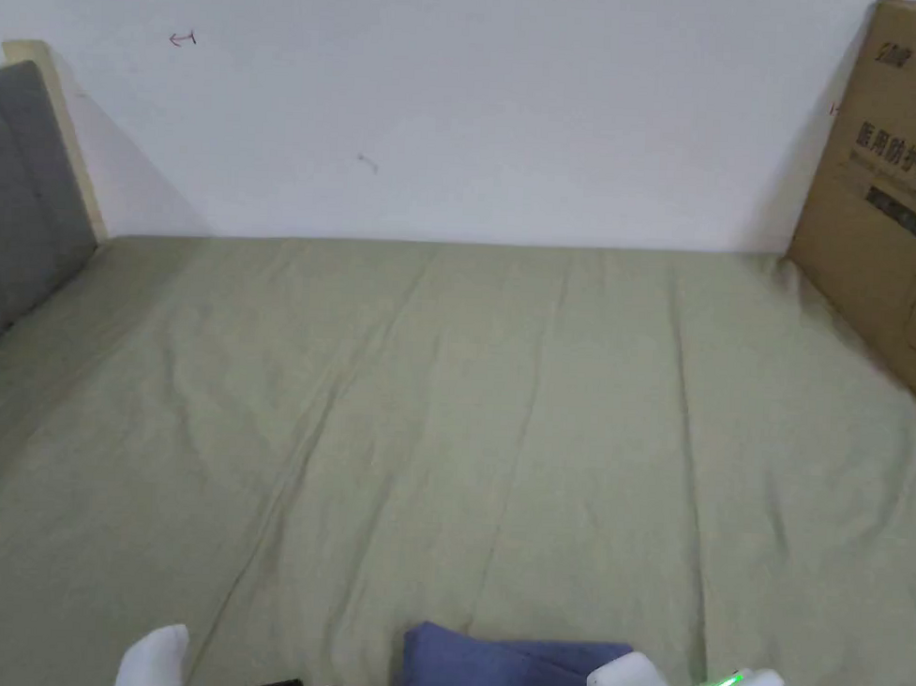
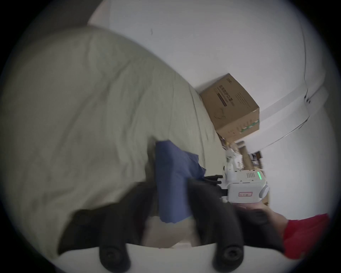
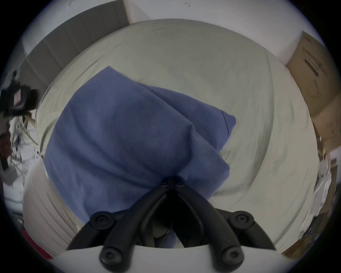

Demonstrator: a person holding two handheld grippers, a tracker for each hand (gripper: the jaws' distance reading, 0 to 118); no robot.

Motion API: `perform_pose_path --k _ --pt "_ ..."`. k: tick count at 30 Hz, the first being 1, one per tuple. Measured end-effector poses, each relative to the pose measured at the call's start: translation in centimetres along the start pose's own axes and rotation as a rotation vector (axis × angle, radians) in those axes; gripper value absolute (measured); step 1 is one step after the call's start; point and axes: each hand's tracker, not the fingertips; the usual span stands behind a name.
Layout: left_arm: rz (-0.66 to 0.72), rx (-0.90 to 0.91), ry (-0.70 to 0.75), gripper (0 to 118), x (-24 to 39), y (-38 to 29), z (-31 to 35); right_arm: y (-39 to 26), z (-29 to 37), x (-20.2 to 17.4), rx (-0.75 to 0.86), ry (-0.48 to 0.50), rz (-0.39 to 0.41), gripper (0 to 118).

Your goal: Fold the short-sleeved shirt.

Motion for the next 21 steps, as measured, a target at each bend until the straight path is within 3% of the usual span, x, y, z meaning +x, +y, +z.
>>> perform_pose_path --k 1,2,7,10,11,12,13,14,15,16,17,21 --pt "0.038 -0.043 -0.064 111 -1.1 0.4 -1.4 -0.2 0.0 0.1 0.012 0.004 0.016 0" --pt "0.082 -0.099 -0.119 118 -2.0 0.6 -2.9 -0.4 0.0 0.2 0.019 0.007 0.016 0" --pt "0.253 -0.299 -0.26 118 -4.6 0.4 -11.3 -1.3 0.2 0.5 0.061 0.027 -0.047 0" --pt "0.28 -0.286 -0.452 118 -3.4 -0.1 -14.5 -1.8 0.1 0.6 0.083 0.036 -0.07 0" --pt "0.323 -0.273 -0.435 116 -2.7 -0.4 -15.5 -2.0 0.1 0.7 0.095 0.039 -0.082 0" --pt "0.305 -0.276 -0.357 105 -2.2 -0.6 -16.0 -2.2 0.1 0.7 0.104 0.04 -0.092 0" --pt "0.223 -0.243 -0.219 74 -2.0 -0.6 -16.0 -2.4 0.2 0.7 0.117 0.041 -0.1 0" --pt "0.115 -0.241 -0.026 20 -1.4 -1.1 -15.8 -2.7 0.4 0.7 0.128 0.043 -0.105 0" --pt "0.075 -0.25 0.011 18 -1.8 -1.5 -15.6 -2.8 0.7 0.8 0.146 0.057 -0.109 0" --pt "0.138 -0.229 -0.127 18 -1.6 -1.3 -14.8 -3.0 1.1 0.7 0.152 0.049 -0.109 0" --pt "0.136 -0.233 -0.123 18 -0.8 -0.7 -14.2 -3.2 1.8 0.7 0.172 0.05 -0.113 0" --pt "-0.121 -0.187 -0.059 18 2.0 2.0 -8.1 -4.0 5.4 0.6 0.314 0.079 -0.178 0"
